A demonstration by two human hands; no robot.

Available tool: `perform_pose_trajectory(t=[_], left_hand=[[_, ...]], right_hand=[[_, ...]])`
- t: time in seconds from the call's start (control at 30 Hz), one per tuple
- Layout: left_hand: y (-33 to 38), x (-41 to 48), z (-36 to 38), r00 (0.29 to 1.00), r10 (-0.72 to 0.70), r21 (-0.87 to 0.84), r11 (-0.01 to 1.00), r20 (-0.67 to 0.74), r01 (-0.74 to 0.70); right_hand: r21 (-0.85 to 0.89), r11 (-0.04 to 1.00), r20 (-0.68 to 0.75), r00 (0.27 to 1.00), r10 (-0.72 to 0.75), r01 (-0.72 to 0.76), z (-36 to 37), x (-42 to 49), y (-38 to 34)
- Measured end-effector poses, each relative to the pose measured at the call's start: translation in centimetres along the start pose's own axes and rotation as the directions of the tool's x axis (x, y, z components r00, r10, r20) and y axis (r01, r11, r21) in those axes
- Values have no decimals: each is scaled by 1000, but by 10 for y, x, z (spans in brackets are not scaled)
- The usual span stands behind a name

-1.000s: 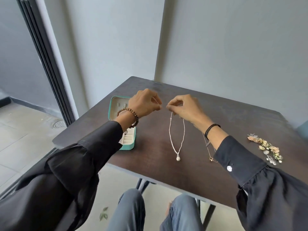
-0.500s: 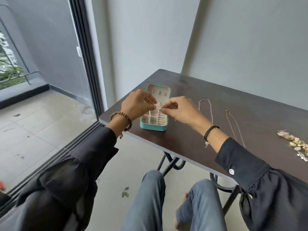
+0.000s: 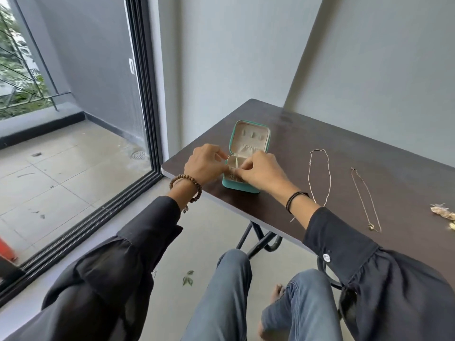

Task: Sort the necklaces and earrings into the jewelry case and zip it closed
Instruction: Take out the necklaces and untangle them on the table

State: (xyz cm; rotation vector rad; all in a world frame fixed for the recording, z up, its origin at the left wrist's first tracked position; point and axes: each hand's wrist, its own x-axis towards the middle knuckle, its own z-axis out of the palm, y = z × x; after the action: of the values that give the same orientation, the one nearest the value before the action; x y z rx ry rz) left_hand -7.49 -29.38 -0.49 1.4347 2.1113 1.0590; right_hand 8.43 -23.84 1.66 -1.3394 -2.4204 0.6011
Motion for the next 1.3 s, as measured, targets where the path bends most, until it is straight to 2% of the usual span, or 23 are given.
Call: perform_pose_trajectory(t=[0.17,0.57,0.8,0.9,0.97,1.07,1.2,1.3], left_hand=[[-4,0,-1,1000,-7,-101,995,-25,4],[-13,5,-14,998,-26,-146,989,-48,18],[-12,4,-16,998,-21,-94,995,-52,16],[-7,2,-17,998,-10,32,999,-69,12],[0,-2,-17,993,49,96,995,-111,-38],[16,-5,-17,990,141,-89,986,-14,-141],[39,-8,-17,965,179,-404,911,190,-90],[53,-9,-16,948,212,-466,881,237,-80]], right_hand=[[-38,999,-63,998,27,-30,8,3,-8],[20,995,-80,992,99,-97,14,12,-29],[124,978,-69,982,177,-167,12,12,-29],[218,958,-33,980,198,-186,9,9,-28],[320,929,-20,979,202,-185,6,7,-25],[450,879,-33,981,194,-158,-7,4,-22],[572,816,-71,987,141,-76,-34,-5,-16],[624,780,-91,987,131,-46,-60,-13,-5]])
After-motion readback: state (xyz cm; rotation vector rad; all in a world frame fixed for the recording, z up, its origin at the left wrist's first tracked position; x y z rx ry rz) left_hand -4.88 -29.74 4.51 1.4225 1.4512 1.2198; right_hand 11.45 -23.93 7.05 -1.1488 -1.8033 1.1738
